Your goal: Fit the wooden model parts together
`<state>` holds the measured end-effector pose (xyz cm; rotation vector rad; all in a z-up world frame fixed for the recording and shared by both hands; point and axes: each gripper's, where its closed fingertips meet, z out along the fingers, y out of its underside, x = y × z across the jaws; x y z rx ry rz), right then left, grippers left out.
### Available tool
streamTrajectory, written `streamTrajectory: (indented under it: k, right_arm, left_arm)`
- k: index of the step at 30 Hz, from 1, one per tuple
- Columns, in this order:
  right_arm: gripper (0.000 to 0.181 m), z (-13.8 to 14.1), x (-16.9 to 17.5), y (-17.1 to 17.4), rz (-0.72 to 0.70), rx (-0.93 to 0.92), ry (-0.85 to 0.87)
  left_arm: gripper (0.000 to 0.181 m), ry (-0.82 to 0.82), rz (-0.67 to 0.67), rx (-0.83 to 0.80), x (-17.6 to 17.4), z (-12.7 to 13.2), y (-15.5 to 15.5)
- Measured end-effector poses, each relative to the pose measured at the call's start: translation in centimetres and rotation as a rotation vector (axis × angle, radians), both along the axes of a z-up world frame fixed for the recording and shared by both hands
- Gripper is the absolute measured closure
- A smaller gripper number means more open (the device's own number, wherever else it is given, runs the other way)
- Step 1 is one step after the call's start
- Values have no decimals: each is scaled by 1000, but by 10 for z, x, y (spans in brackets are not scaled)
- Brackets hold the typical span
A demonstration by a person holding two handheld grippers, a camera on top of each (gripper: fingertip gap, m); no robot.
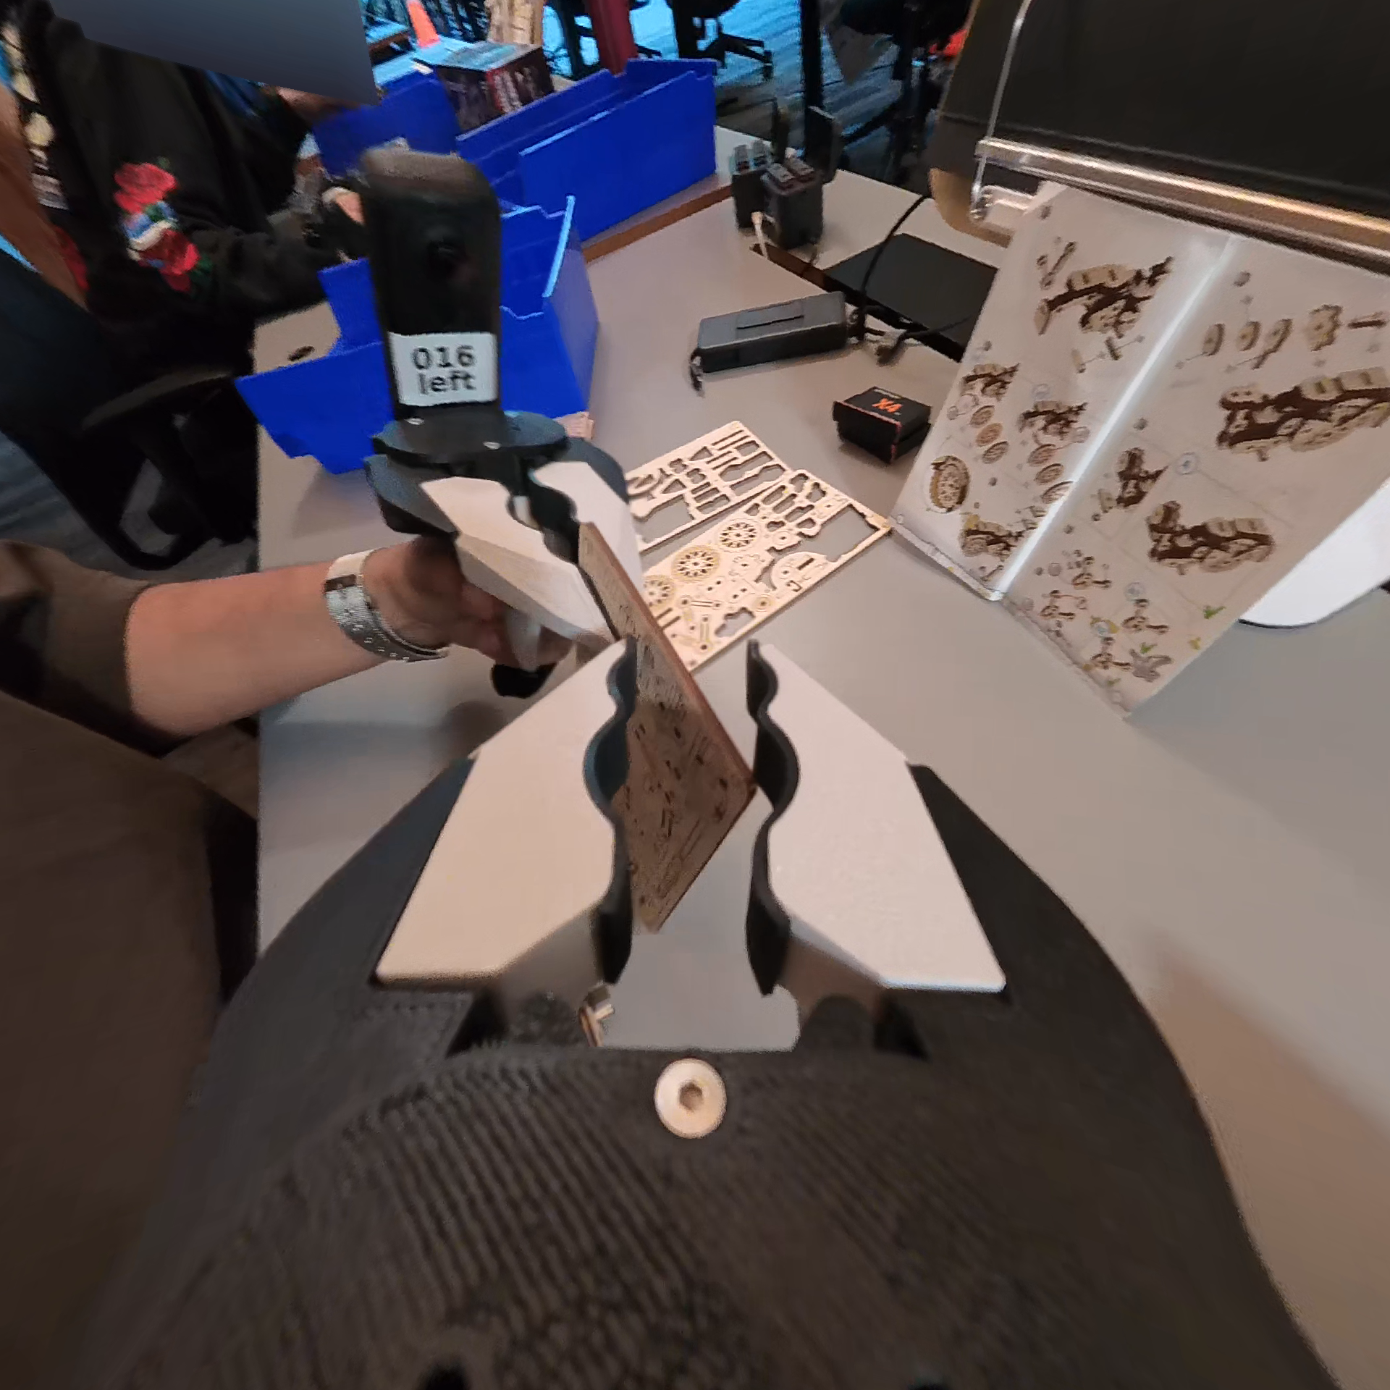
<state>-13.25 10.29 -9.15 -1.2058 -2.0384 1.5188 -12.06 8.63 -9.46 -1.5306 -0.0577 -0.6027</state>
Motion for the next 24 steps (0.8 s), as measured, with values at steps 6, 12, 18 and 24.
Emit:
streamTrajectory:
  k: [6,12,18,24]
  right_arm:
    - [164,-1,17,-7,124,-48,-70]
    - [175,-9,23,-5,166,-53,-117]
    - [180,-9,25,-8,199,-158,-176]
    - [181,-12,25,-7,210,-254,-241]
  left_arm:
    - [181,-32,-56,-8,8,-3,0]
    - [181,-45,-92,-6,12,-4,-1]
    - [180,-115,-111,1,10,-5,-1]
    - [178,-153,-111,-7,8,-9,1]
